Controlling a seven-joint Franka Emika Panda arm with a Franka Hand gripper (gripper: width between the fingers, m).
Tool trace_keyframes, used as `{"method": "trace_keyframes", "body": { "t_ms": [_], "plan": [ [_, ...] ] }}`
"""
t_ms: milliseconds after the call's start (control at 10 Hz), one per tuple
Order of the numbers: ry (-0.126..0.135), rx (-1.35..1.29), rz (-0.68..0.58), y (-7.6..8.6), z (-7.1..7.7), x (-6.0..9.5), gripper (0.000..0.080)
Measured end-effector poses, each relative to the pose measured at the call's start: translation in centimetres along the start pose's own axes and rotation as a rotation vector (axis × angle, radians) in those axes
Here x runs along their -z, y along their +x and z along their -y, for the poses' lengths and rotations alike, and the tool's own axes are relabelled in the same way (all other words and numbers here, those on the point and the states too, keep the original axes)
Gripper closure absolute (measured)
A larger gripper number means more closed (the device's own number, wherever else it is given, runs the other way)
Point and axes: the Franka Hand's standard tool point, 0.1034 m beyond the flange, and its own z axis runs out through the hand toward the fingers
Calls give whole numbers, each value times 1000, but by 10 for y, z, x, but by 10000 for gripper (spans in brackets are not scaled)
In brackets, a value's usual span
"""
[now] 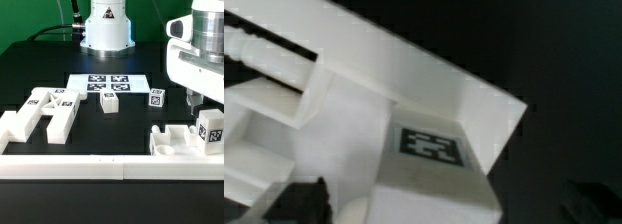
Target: Assemble chair
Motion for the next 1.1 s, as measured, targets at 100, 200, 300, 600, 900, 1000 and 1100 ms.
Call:
{"method": "trace_keyframes", "body": {
  "t_ms": [100, 200, 300, 600, 900, 1000, 1100],
  "plan": [
    [0, 110, 0, -3, 1, 0, 151],
    [1, 210, 0, -5, 2, 0, 150],
    [3, 292, -1, -6, 3, 0, 150],
    [1, 520, -2, -5, 2, -2, 150],
    [5, 740, -8, 1, 0, -2, 150],
    [4, 815, -9, 3, 0, -2, 150],
    [4, 891, -9, 4, -1, -2, 150]
  ]
}}
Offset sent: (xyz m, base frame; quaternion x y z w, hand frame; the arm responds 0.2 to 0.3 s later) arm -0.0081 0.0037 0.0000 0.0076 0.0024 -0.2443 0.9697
